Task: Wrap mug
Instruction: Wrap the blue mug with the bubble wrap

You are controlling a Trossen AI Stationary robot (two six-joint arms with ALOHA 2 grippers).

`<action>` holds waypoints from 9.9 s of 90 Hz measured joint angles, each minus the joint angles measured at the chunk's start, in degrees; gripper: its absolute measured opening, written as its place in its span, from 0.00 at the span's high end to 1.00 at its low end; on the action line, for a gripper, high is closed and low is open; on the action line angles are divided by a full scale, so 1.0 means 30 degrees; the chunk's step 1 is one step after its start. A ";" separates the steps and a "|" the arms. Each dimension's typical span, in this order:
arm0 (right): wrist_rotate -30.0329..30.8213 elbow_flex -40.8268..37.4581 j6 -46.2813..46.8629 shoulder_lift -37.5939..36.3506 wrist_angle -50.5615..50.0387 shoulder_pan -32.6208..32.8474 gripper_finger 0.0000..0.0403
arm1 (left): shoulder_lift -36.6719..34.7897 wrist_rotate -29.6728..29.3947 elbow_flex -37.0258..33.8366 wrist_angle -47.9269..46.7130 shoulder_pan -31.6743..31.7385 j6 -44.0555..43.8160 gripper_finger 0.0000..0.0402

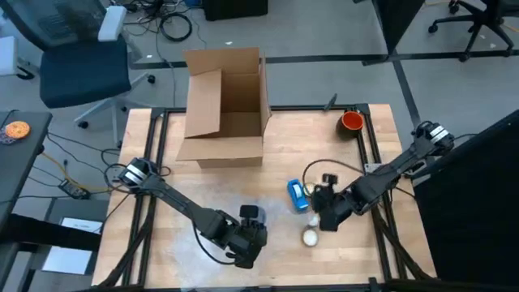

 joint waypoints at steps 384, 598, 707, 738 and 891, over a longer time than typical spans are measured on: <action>-0.1308 0.1437 -0.8360 0.5652 1.5126 -0.2081 0.68 | 0.3781 -1.0534 -0.0201 -0.9721 -0.4535 -0.8656 0.94; 0.9327 1.0289 0.1108 1.1961 0.1223 0.3638 1.00 | 0.3107 -0.7941 0.0134 -0.9007 -0.4517 -1.1934 1.00; 0.6791 1.0260 0.9146 1.2685 0.1914 0.1775 0.40 | 0.2200 -0.8306 0.0233 -0.5399 -0.4350 -1.1370 1.00; 0.5354 1.0260 0.7331 1.2677 0.0774 0.0814 0.95 | 0.2215 -0.8016 -0.1672 -0.5734 -0.4488 -0.9857 1.00; 1.0164 1.0929 -0.0966 1.4973 1.3315 0.1778 0.53 | -0.2025 -0.5899 -0.7523 -0.3925 -0.0839 -0.2081 1.00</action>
